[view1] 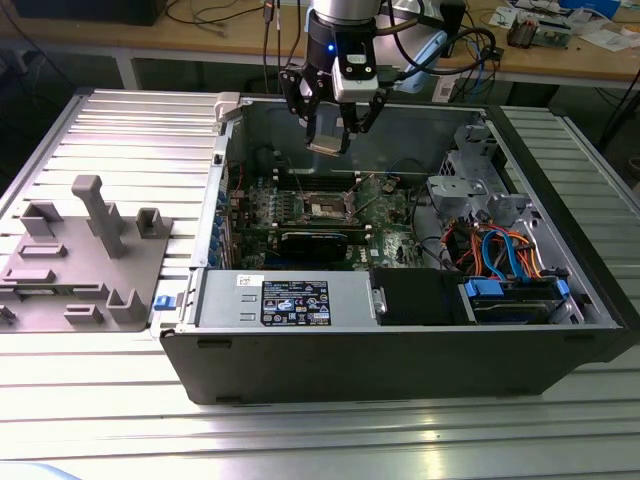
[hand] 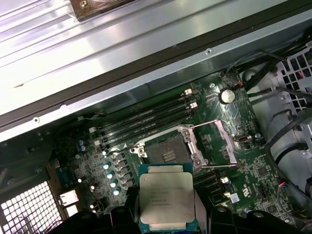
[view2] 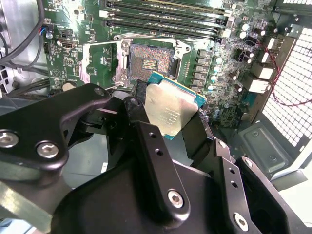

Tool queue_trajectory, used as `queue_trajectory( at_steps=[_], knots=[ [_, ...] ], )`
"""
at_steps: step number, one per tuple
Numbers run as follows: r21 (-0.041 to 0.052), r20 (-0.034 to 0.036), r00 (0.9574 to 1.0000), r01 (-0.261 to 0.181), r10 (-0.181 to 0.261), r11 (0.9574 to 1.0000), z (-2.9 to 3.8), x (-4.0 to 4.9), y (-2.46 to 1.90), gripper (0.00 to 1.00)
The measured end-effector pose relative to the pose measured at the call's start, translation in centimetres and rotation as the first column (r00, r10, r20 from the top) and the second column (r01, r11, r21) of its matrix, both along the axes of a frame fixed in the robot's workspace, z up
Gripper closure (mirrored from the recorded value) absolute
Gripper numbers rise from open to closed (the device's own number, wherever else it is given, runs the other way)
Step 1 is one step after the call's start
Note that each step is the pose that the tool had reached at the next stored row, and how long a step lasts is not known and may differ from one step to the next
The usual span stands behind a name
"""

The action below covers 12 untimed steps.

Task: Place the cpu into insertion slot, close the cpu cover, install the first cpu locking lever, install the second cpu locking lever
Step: 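Place the cpu into insertion slot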

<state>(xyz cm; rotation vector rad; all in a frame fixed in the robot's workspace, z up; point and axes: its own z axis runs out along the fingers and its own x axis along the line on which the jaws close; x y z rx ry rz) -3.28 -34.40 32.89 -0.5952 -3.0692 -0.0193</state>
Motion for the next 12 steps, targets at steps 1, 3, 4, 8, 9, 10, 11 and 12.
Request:
queue_trajectory(
  at_steps=[1,3,4,8,9,10,11,12],
  knots=[
    [0.0001,0.0000,1.0000,0.001,-0.001,1.0000,0.00,0.00,0.00,0.46],
    [0.0001,0.0000,1.0000,0.002,-0.002,1.0000,0.00,0.00,0.00,0.46],
    [0.0000,0.0000,1.0000,0.003,-0.003,1.0000,0.00,0.00,0.00,0.46],
    [0.0000,0.0000,1.0000,0.005,-0.005,1.0000,0.00,0.00,0.00,0.46],
    [0.0000,0.0000,1.0000,0.006,-0.006,1.0000,0.00,0.00,0.00,0.46],
    [0.0000,0.0000,1.0000,0.006,-0.006,1.0000,0.00,0.00,0.00,0.46],
    [0.0000,0.0000,1.0000,0.007,-0.007,1.0000,0.00,0.00,0.00,0.46],
    [0.0000,0.0000,1.0000,0.008,-0.008,1.0000,0.00,0.00,0.00,0.46]
  ],
)
